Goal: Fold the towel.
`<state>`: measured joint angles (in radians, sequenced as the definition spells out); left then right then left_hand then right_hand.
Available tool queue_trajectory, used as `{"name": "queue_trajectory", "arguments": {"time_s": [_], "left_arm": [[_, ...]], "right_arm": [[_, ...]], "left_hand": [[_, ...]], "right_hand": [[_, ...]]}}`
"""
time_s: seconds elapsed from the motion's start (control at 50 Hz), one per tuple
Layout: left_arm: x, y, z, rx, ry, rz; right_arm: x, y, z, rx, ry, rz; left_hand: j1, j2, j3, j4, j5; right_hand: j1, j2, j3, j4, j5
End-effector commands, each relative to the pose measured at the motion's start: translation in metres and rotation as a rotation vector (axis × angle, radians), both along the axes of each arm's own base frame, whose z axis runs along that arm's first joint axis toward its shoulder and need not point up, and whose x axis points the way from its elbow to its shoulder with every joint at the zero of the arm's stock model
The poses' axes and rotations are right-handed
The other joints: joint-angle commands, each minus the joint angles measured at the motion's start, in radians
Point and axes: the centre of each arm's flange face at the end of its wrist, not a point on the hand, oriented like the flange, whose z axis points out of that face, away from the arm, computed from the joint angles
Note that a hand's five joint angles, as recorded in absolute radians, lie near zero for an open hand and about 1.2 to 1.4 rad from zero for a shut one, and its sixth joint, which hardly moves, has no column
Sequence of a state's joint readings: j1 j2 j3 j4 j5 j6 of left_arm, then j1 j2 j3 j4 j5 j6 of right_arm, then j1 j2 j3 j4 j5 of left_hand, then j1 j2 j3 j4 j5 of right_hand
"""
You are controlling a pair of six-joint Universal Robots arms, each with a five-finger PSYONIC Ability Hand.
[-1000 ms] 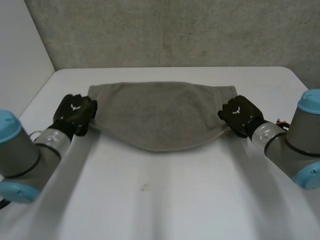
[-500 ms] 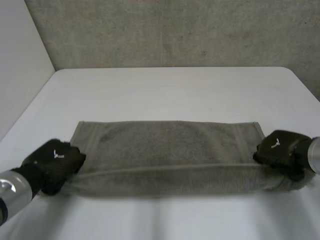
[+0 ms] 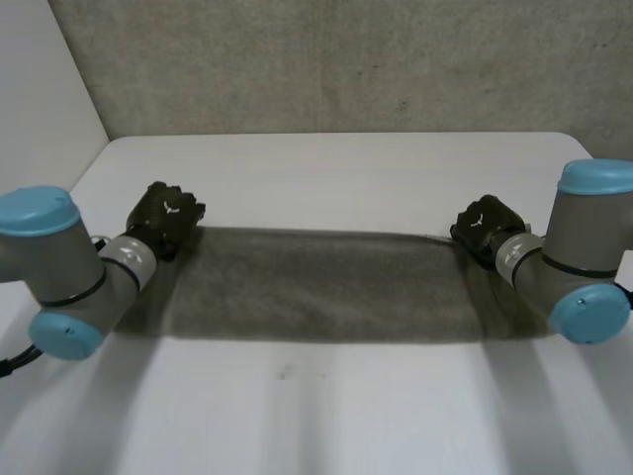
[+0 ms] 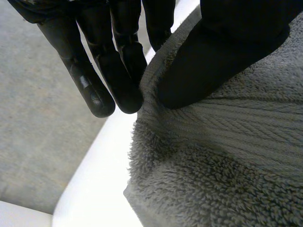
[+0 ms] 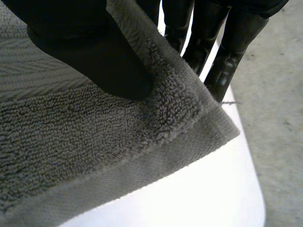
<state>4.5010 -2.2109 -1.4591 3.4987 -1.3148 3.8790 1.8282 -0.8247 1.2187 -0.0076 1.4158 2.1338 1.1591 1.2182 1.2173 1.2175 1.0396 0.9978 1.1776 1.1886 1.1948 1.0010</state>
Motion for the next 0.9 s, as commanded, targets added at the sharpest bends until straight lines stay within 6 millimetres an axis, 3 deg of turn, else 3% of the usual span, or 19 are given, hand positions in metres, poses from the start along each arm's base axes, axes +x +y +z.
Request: {"name": "queue_trajectory", "arguments": {"time_s": [0.02, 0.16, 0.18, 0.2, 0.22, 0.24, 0.28, 0.3, 0.32, 0.36, 0.38, 0.42, 0.44, 0.5, 0.54, 0.62, 0.68, 0.78, 0.9], "left_arm": [[-0.010, -0.024, -0.006, -0.042, 0.010, 0.001], [-0.017, -0.032, -0.012, -0.053, 0.012, -0.008], [-0.018, -0.032, -0.014, -0.048, 0.011, -0.012], [-0.018, -0.031, -0.015, -0.046, 0.009, -0.013], [-0.018, -0.031, -0.015, -0.046, 0.009, -0.013], [-0.019, -0.031, -0.014, -0.047, 0.008, -0.013], [-0.021, -0.028, -0.013, -0.048, 0.002, -0.020], [-0.022, -0.026, -0.011, -0.050, 0.005, -0.024], [-0.022, -0.026, -0.011, -0.050, 0.006, -0.024], [-0.024, -0.022, 0.005, -0.076, 0.020, -0.029], [-0.024, -0.022, 0.006, -0.076, 0.020, -0.029], [-0.023, -0.015, 0.027, -0.103, 0.048, -0.027], [-0.022, -0.015, 0.027, -0.103, 0.048, -0.027], [-0.017, 0.002, 0.061, -0.108, 0.150, -0.019], [-0.014, 0.011, 0.072, -0.100, 0.194, -0.015], [-0.004, 0.036, 0.090, -0.057, 0.321, -0.001], [-0.002, 0.045, 0.091, -0.030, 0.359, 0.001], [0.006, 0.078, 0.088, 0.077, 0.492, 0.013], [0.009, 0.092, 0.081, 0.155, 0.572, 0.027]], "right_arm": [[0.001, -0.019, -0.012, -0.055, 0.004, -0.041], [0.003, -0.028, -0.015, -0.081, -0.005, -0.046], [0.004, -0.029, -0.015, -0.084, -0.004, -0.046], [0.004, -0.029, -0.014, -0.093, -0.008, -0.046], [0.004, -0.029, -0.014, -0.093, -0.008, -0.046], [0.005, -0.031, -0.010, -0.111, -0.019, -0.049], [0.006, -0.033, -0.003, -0.139, -0.031, -0.053], [0.006, -0.034, 0.009, -0.180, -0.052, -0.056], [0.006, -0.034, 0.009, -0.180, -0.052, -0.056], [0.004, -0.034, 0.038, -0.261, -0.114, -0.069], [0.004, -0.034, 0.038, -0.262, -0.115, -0.069], [-0.002, -0.030, 0.062, -0.301, -0.215, -0.088], [-0.002, -0.030, 0.062, -0.301, -0.216, -0.088], [-0.006, -0.011, 0.097, -0.312, -0.362, -0.099], [-0.008, -0.004, 0.106, -0.307, -0.399, -0.105], [-0.012, 0.020, 0.099, -0.186, -0.449, -0.091], [-0.017, 0.028, 0.095, -0.133, -0.446, -0.093], [-0.050, 0.054, 0.075, 0.113, -0.398, -0.194], [-0.062, 0.067, 0.055, 0.227, -0.378, -0.243]], "left_hand": [[0.237, 0.178, 0.179, 0.179, 0.182], [0.237, 0.178, 0.179, 0.179, 0.182], [0.237, 0.178, 0.179, 0.179, 0.182], [-0.312, -0.371, -0.370, -0.370, -0.367], [-0.317, -0.376, -0.375, -0.376, -0.372], [-0.985, -1.044, -1.043, -1.043, -1.040], [-0.902, -0.961, -0.960, -0.960, -0.957], [-0.985, -1.044, -1.043, -1.043, -1.040], [-0.985, -1.044, -1.043, -1.043, -1.040], [-0.985, -1.044, -1.043, -1.043, -1.040], [-0.985, -1.044, -1.043, -1.043, -1.040], [-0.985, -1.044, -1.043, -1.043, -1.040], [-0.985, -1.044, -1.043, -1.043, -1.040], [-0.931, -0.990, -0.990, -0.990, -0.986], [-0.916, -0.975, -0.975, -0.975, -0.971], [-0.928, -0.987, -0.986, -0.986, -0.983], [-0.934, -0.993, -0.992, -0.992, -0.989], [-0.951, -1.011, -1.010, -1.010, -1.007], [-0.963, -1.022, -1.021, -1.022, -1.018]], "right_hand": [[0.398, 0.219, 0.208, 0.201, 0.221], [0.398, 0.219, 0.208, 0.201, 0.221], [0.086, -0.094, -0.105, -0.111, -0.092], [-0.572, -0.751, -0.762, -0.768, -0.749], [-0.578, -0.758, -0.769, -0.775, -0.756], [-0.823, -1.003, -1.014, -1.020, -1.001], [-0.823, -1.003, -1.014, -1.020, -1.001], [-0.823, -1.003, -1.014, -1.020, -1.001], [-0.823, -1.003, -1.014, -1.020, -1.001], [-0.823, -1.003, -1.014, -1.020, -1.001], [-0.823, -1.003, -1.014, -1.020, -1.001], [-0.823, -1.003, -1.014, -1.020, -1.001], [-0.823, -1.003, -1.014, -1.020, -1.001], [-0.823, -1.003, -1.014, -1.020, -1.001], [-0.823, -1.003, -1.014, -1.020, -1.001], [-0.823, -1.003, -1.014, -1.020, -1.001], [-0.823, -1.003, -1.014, -1.020, -1.001], [-0.744, -0.924, -0.935, -0.941, -0.921], [-0.590, -0.770, -0.781, -0.787, -0.768]]}}
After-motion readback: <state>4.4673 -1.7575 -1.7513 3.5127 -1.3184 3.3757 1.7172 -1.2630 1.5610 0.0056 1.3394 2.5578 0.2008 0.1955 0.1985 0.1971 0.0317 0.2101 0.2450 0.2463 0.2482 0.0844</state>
